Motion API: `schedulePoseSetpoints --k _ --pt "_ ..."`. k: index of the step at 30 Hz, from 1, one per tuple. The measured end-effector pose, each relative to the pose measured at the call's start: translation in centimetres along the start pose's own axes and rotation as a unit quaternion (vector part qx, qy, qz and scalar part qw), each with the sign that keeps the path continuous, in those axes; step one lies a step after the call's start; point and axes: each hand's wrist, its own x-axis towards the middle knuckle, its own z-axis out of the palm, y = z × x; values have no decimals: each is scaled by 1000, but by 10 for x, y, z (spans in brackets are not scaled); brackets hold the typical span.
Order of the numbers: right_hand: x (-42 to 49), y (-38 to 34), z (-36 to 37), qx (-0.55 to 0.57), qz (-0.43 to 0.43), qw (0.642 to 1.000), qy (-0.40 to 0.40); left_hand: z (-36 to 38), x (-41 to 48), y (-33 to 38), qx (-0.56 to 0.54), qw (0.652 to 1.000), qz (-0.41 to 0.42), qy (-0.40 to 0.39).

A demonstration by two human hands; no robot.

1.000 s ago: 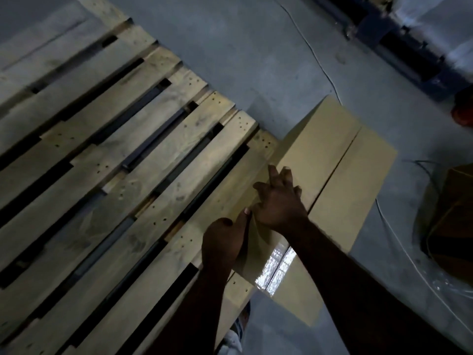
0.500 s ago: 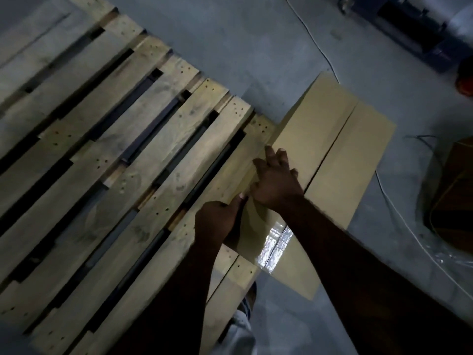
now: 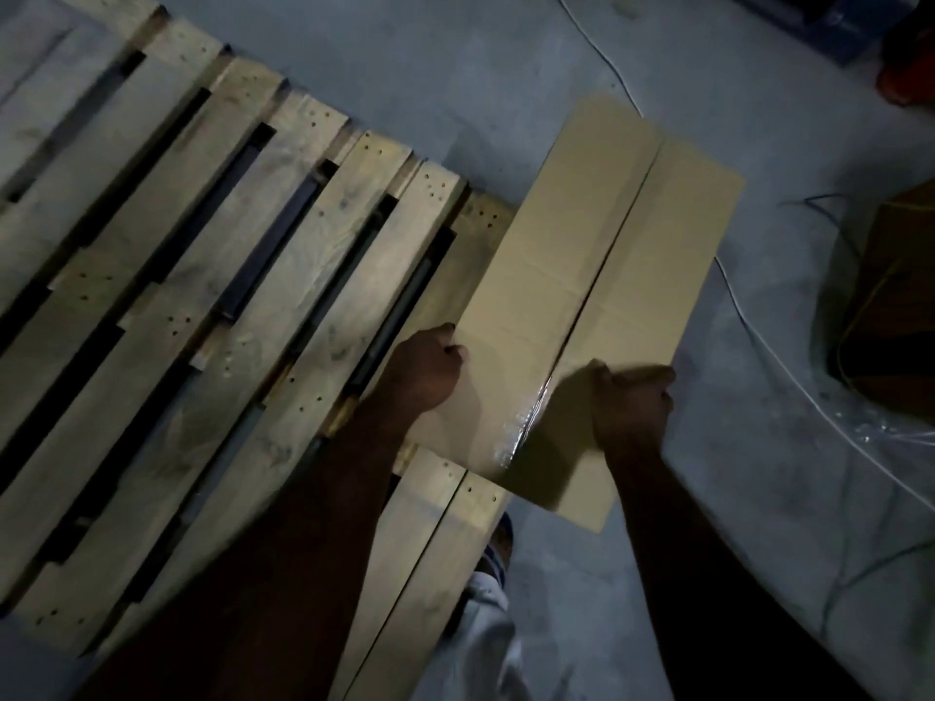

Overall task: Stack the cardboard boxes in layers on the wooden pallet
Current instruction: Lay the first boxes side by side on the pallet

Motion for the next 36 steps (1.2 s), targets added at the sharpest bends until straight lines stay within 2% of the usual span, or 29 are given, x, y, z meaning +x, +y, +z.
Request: schedulePoseSetpoints --k 8,16,19,22,25,30,36 --pt "2 2 -13 5 -32 998 -45 -4 -1 3 25 999 31 21" --pt "-4 4 -12 -36 -46 996 -72 1 -8 8 91 995 20 45" --pt "-9 3 -14 -98 -69 990 -68 6 -16 18 154 985 53 54" --pt "-17 4 -16 -162 -133 975 -67 10 -24 27 238 966 92 50" --pt "-32 0 -27 -172 -173 968 -64 0 -41 35 290 948 122 46" --pt "-112 -21 -72 -133 -259 952 -97 -50 -120 48 249 958 137 46" --pt "-303 -44 -138 -117 -388 894 -191 -144 -290 9 149 977 115 97"
